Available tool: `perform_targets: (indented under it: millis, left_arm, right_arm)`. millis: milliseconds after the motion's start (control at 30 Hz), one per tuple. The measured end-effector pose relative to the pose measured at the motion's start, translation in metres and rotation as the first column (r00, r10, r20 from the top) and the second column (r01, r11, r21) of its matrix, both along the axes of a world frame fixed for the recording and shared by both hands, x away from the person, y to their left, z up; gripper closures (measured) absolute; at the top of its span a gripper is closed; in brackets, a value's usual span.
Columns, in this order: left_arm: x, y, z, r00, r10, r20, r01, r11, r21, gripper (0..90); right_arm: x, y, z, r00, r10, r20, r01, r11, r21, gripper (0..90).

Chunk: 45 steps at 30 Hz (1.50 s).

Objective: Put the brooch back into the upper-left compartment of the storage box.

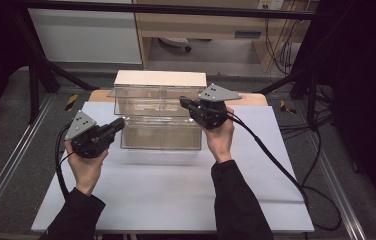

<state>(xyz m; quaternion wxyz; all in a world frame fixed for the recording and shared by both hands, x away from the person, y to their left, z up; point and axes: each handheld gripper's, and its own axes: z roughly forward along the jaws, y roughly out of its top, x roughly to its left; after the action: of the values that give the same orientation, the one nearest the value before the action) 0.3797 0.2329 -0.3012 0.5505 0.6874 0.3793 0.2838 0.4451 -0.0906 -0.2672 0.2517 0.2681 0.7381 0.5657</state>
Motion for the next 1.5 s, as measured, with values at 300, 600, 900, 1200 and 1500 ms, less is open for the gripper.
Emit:
perform_targets:
  millis: [300, 600, 900, 1200, 1500]
  left_arm:
    - [0.012, -0.008, 0.009, 0.9999, 0.012, 0.010, -0.012, 0.9999, 0.004, 87.8]
    - [0.026, -0.013, 0.011, 0.9995, 0.030, 0.007, -0.031, 0.9995, 0.012, 87.8]
    - [0.040, -0.014, 0.010, 0.9984, 0.057, 0.000, -0.057, 0.9981, 0.024, 87.8]
    - [0.051, -0.020, 0.005, 0.9985, 0.054, -0.008, -0.053, 0.9978, 0.040, 87.7]
    - [0.060, -0.021, -0.003, 0.9977, 0.052, -0.042, -0.051, 0.9982, 0.032, 87.5]
  right_arm:
    - [0.000, 0.000, 0.000, 1.0000, 0.001, 0.000, -0.001, 1.0000, 0.000, 90.0]
    - [0.000, 0.000, 0.000, 1.0000, 0.001, 0.000, -0.001, 1.0000, 0.000, 90.0]
    - [0.000, 0.000, 0.001, 1.0000, 0.001, -0.001, -0.001, 1.0000, 0.001, 90.0]
    - [0.000, 0.000, 0.001, 1.0000, 0.002, -0.002, -0.002, 1.0000, 0.000, 90.0]
    - [0.000, 0.000, 0.001, 1.0000, 0.001, -0.003, -0.001, 1.0000, 0.001, 90.0]
